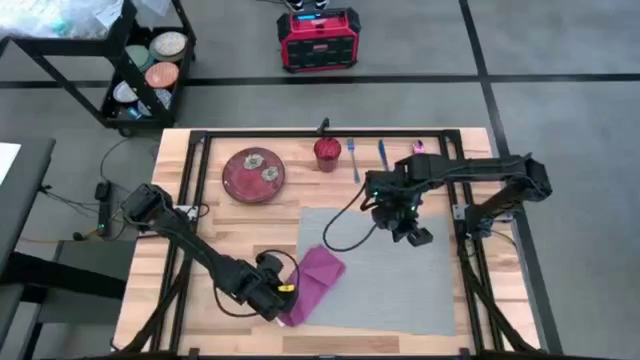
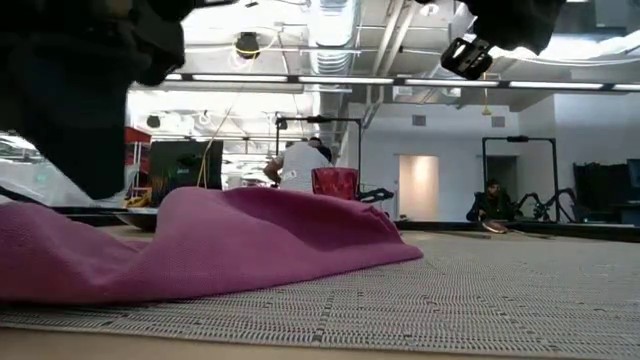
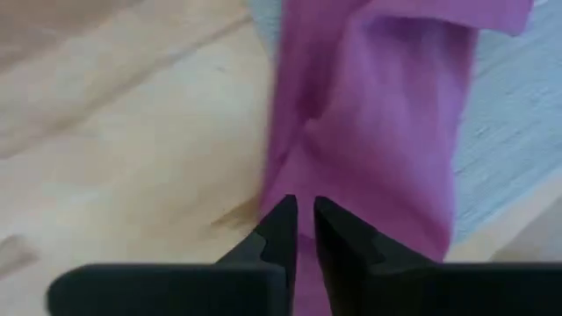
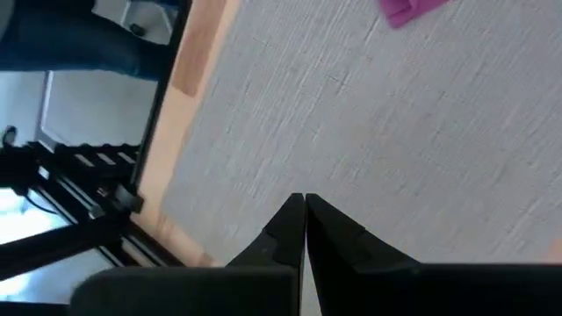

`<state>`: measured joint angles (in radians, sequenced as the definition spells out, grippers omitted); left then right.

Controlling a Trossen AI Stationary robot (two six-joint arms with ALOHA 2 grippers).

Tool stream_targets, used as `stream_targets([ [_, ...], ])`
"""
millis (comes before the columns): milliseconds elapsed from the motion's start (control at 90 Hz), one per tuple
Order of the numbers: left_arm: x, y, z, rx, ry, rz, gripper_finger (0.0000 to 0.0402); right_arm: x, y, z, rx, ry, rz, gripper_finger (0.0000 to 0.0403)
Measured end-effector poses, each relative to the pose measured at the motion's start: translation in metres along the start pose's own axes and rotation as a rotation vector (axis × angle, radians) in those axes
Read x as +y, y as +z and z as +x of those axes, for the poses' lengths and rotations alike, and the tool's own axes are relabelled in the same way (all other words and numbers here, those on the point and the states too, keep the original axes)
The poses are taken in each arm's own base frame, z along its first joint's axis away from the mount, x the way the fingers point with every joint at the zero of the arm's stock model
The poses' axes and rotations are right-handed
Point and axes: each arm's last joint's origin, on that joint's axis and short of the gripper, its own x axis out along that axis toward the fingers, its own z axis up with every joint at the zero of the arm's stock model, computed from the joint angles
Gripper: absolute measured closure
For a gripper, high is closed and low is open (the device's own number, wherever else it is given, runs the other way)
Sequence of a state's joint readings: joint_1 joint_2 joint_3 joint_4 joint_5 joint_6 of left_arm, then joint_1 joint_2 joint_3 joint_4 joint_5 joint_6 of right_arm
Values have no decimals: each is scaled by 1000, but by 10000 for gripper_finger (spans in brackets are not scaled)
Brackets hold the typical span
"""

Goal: Set table place
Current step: Fold the purple napkin

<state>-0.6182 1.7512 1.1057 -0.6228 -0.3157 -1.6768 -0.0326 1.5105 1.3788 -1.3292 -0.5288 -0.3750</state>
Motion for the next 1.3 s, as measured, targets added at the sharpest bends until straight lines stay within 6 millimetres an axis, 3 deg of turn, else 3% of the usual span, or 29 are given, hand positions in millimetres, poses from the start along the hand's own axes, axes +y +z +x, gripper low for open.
stream_targets([
  [233,5,6,9,23,7,-1,291,8,2,5,16,16,5,403],
  [444,8,6,17,124,-27,35,272,17,4,9,38,34,5,403],
  [956,9,10,19,128,-22,71,274,27,1,14,95,57,24,403],
  [1300,7,9,18,130,-44,92,336,28,-3,14,133,67,55,403],
])
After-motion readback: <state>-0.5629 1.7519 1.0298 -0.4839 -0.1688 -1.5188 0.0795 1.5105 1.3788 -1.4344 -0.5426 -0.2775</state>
